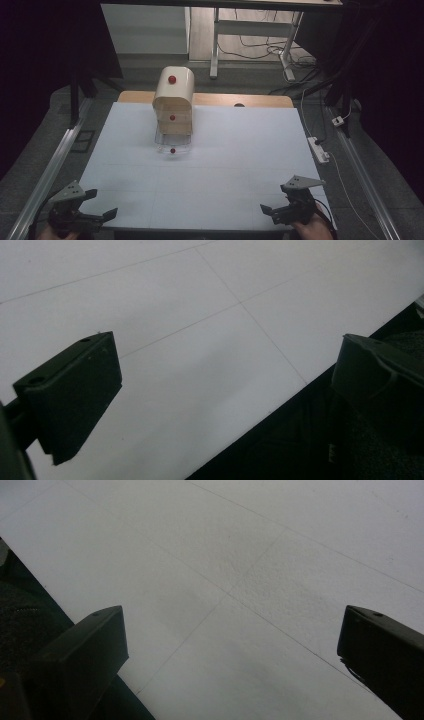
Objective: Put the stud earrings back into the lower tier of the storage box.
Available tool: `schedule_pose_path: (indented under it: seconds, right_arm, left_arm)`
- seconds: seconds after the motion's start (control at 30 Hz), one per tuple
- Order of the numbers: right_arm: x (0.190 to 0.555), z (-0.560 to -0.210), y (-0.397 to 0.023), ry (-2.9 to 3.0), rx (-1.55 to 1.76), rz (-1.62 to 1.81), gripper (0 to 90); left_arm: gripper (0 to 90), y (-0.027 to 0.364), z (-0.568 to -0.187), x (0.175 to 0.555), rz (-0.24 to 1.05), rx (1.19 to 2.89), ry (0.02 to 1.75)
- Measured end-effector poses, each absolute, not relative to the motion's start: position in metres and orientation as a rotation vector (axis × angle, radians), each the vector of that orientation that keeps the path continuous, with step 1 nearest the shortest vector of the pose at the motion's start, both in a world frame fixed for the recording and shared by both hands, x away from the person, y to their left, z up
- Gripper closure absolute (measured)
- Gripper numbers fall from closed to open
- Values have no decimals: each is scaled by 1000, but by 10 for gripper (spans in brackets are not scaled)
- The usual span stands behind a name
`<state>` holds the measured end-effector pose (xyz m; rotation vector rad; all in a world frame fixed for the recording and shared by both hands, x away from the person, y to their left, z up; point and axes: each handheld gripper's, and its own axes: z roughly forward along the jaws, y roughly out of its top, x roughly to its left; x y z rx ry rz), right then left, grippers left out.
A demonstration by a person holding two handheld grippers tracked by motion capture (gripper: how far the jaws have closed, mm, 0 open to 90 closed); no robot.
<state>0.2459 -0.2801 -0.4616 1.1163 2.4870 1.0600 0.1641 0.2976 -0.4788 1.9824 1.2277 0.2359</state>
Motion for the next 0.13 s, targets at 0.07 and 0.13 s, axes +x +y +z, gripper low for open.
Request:
schedule_pose_path:
  seconds: [0.07, 0.13]
  right_arm:
    - [246, -462, -280, 2488, 1115, 1056, 0]
    - [246, -462, -279, 2495, 1105, 1042, 0]
  left_arm:
    - [0, 298, -479, 165, 226, 1973, 1235]
    - [0, 298, -479, 166, 222, 1972, 1235]
